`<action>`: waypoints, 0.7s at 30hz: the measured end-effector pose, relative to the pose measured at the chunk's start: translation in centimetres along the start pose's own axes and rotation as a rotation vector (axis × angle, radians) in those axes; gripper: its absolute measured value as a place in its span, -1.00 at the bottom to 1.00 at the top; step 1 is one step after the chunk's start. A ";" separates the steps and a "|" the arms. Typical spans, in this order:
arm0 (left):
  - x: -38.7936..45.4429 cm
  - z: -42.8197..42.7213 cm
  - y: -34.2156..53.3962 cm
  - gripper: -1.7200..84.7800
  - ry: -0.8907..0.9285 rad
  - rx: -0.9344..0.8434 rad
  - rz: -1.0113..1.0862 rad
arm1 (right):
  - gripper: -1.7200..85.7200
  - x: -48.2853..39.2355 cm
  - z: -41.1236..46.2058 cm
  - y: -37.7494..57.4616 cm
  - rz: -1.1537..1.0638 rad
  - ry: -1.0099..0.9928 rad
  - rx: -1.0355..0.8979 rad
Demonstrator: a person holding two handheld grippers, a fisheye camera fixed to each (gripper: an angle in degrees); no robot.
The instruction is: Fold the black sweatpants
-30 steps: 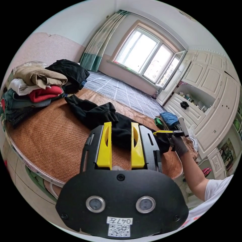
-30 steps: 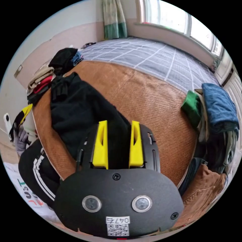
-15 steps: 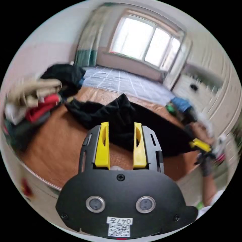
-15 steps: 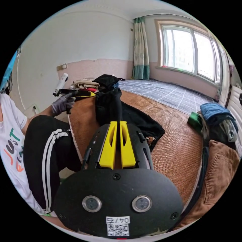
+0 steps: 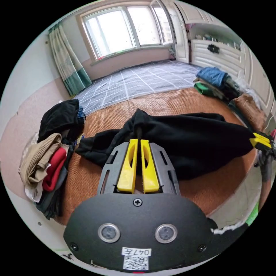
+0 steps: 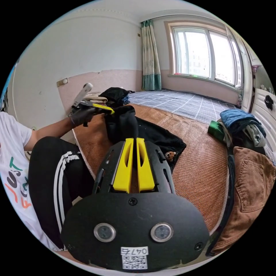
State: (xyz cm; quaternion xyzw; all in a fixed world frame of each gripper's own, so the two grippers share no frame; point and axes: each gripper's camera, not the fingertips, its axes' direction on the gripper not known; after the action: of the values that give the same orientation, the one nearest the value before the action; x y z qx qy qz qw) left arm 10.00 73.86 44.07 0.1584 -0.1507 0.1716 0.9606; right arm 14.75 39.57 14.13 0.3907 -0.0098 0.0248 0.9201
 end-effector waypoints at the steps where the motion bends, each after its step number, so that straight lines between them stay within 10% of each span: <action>1: -2.7 -2.3 1.8 -0.95 0.054 0.030 0.008 | -0.96 0.0 -0.3 0.0 -0.009 -0.007 0.004; 10: -20.5 -7.7 15.7 -0.95 0.061 -0.125 -0.048 | -0.96 -1.4 0.2 0.8 -0.117 -0.193 -0.182; 21: -21.9 -2.9 21.1 -0.83 -0.038 -0.120 -0.160 | -0.94 -4.9 3.6 -0.1 -0.206 -0.326 -0.529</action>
State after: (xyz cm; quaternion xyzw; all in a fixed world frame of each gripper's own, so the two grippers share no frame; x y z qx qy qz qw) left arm -16.87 87.47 39.28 0.1153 -0.1660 0.0821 0.9759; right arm 9.83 36.72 16.32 0.1360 -0.1233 -0.1347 0.9737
